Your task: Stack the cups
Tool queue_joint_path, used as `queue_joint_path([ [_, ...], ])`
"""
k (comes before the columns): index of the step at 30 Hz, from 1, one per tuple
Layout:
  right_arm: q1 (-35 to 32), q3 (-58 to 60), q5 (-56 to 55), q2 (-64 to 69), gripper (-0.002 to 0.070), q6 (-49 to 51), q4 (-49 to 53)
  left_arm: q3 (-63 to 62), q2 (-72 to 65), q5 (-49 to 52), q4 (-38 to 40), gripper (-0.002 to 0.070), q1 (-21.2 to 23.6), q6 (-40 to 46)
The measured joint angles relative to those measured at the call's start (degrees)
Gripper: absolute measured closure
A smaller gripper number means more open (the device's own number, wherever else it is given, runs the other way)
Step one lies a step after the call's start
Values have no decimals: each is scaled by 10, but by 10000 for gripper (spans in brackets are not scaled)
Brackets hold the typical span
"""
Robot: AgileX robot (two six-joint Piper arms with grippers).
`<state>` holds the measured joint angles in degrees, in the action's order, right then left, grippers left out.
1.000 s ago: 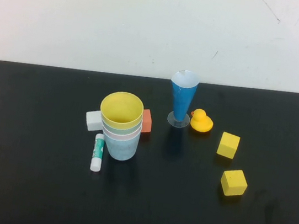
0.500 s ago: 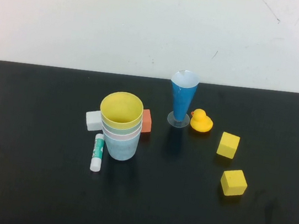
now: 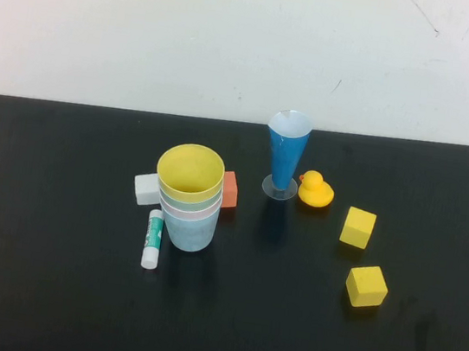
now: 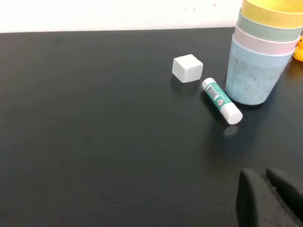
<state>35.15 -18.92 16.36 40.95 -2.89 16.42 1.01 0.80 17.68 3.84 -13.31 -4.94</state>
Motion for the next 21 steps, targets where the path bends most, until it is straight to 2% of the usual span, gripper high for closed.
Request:
queue_joint_path([
  [16,0,0,0,0,678,0,0,0,0,0,0,674,0,14],
  [21,0,0,0,0,678,0,0,0,0,0,39,674,0,14],
])
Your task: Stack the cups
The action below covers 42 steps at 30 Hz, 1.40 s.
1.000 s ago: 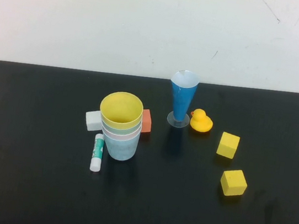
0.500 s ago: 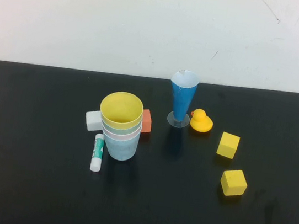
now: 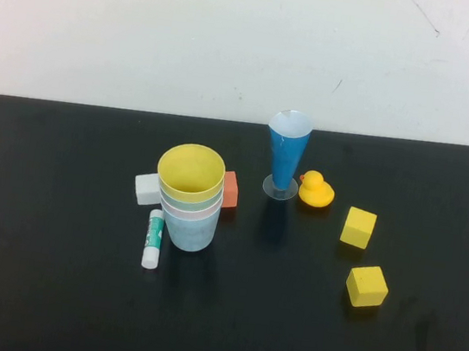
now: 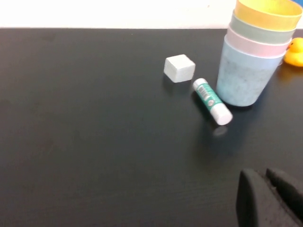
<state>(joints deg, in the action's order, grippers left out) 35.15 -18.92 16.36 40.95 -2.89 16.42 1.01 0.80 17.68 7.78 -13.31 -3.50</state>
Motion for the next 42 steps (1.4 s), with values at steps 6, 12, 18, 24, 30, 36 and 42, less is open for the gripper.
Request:
queue_joint_path([
  [6,0,0,0,0,678,0,0,0,0,0,-5,674,0,0],
  [12,0,0,0,0,678,0,0,0,0,0,-16,674,0,0],
  [18,-1,0,3,-22,678,0,0,0,0,0,-18,674,0,0],
  [24,-53,0,5,-116,678,0,-1,0,0,0,-18,674,0,0],
  [30,-190,8,4,-236,678,-2,5,0,0,0,-18,674,0,0],
  [36,-320,108,3,-325,678,-2,6,0,0,0,-18,674,0,0],
  [42,-392,202,18,-393,678,1,5,0,0,0,-18,674,0,0],
])
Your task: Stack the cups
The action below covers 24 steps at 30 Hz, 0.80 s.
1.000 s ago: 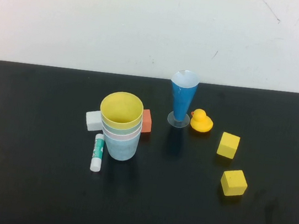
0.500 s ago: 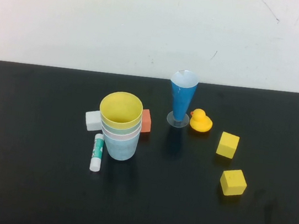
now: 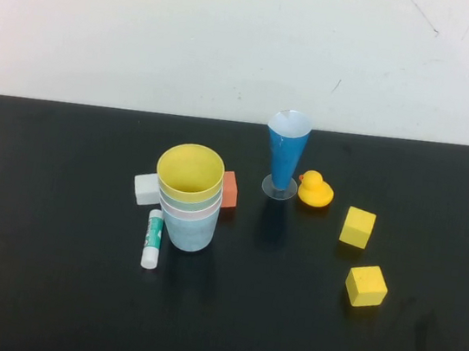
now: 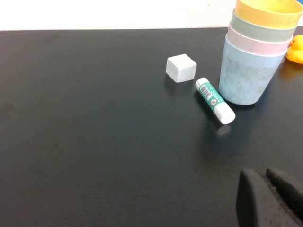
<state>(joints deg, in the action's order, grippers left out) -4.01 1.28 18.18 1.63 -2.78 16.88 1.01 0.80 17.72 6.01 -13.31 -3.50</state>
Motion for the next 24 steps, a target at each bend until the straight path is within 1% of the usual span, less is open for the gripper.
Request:
queue_joint_path([
  [8,-1,1,17,-24,678,2,-6,0,0,1,-1,674,0,0],
  [15,36,1,17,-24,678,2,-6,0,0,1,-2,674,0,0],
  [21,37,1,17,-24,678,2,-6,0,0,1,-2,675,0,0],
  [24,37,1,17,-24,678,9,-33,0,0,1,-2,675,0,0],
])
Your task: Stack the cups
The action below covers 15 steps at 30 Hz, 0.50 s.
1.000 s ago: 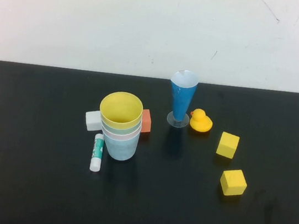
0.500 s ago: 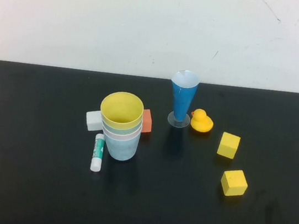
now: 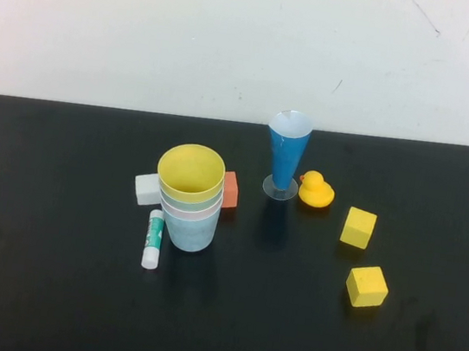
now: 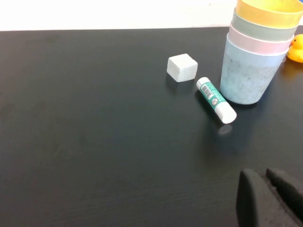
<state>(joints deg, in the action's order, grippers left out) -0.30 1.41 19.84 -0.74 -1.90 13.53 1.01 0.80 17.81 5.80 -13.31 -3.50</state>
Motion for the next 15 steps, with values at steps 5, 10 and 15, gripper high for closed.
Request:
queue_joint_path([
  [5,0,0,0,0,678,34,-60,0,0,0,0,675,0,0],
  [10,-5,0,0,0,678,108,-66,0,0,0,0,675,0,0],
  [15,-6,0,0,0,678,127,-64,0,0,0,0,675,0,0],
])
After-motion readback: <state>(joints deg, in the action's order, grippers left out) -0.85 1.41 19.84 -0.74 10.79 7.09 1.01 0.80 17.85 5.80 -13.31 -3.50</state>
